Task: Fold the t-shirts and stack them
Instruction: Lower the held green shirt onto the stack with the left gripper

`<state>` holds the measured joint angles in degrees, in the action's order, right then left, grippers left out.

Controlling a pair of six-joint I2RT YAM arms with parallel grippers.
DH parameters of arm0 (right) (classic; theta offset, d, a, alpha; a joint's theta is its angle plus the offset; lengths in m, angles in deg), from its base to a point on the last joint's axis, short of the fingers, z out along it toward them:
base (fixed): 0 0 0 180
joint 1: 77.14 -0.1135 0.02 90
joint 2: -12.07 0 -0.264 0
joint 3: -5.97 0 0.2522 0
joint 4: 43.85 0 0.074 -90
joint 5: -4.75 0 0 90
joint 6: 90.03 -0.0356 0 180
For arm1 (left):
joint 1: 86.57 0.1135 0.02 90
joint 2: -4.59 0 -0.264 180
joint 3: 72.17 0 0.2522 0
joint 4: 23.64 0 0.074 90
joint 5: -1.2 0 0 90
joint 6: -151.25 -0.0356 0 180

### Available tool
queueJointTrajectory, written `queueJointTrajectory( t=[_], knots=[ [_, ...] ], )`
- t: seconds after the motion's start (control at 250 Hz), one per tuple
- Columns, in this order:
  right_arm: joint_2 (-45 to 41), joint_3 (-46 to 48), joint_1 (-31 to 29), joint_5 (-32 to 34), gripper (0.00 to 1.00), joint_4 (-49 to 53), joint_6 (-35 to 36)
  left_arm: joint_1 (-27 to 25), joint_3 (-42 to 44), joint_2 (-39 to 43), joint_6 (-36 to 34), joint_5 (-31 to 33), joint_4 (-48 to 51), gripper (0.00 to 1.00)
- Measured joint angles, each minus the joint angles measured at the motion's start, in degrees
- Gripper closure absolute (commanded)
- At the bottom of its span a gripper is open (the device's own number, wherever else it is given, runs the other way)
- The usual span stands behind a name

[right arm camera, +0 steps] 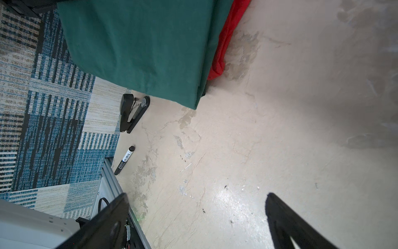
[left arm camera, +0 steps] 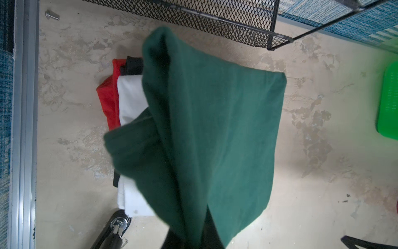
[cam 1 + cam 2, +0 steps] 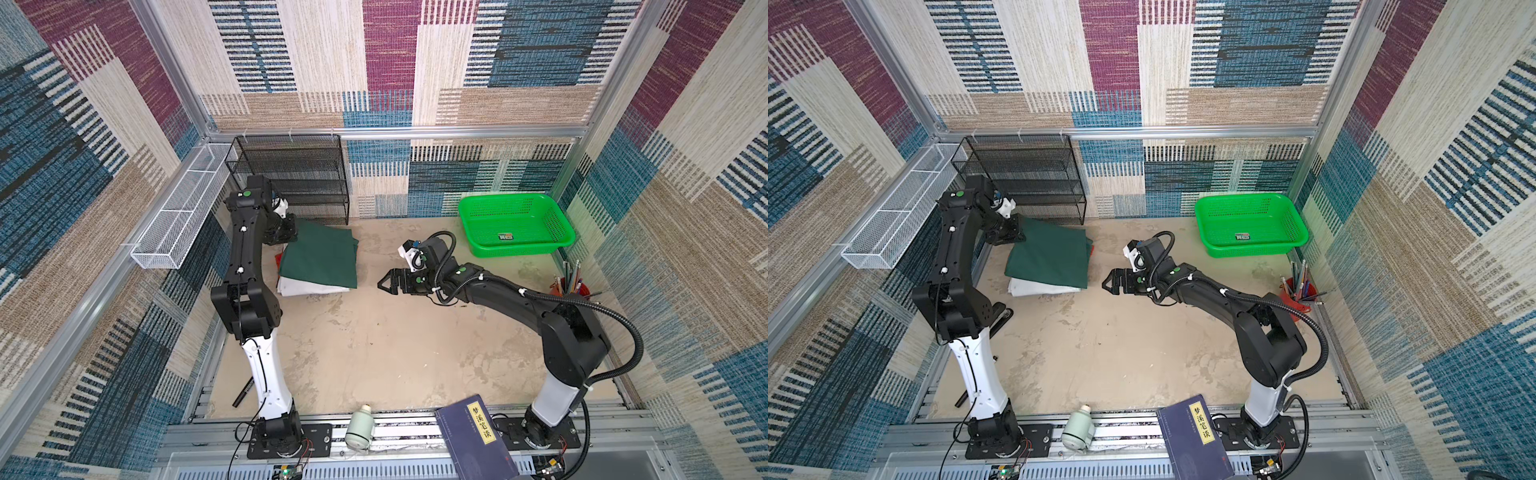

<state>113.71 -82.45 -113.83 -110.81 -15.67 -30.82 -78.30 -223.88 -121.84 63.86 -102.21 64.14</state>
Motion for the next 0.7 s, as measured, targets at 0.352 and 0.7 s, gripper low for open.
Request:
queueJointTrajectory(
  t=[0.352,0.7],
  knots=[
    [3.5,-2.5,0.0,-0.9,0.01,0.0,0.0,3.0,3.2,-0.9,-0.9,-0.4,-1.6,1.00],
    [7.7,-5.9,0.0,-1.7,0.01,0.3,0.0,5.0,6.5,-2.7,-0.9,-2.6,-4.8,1.00]
  ],
)
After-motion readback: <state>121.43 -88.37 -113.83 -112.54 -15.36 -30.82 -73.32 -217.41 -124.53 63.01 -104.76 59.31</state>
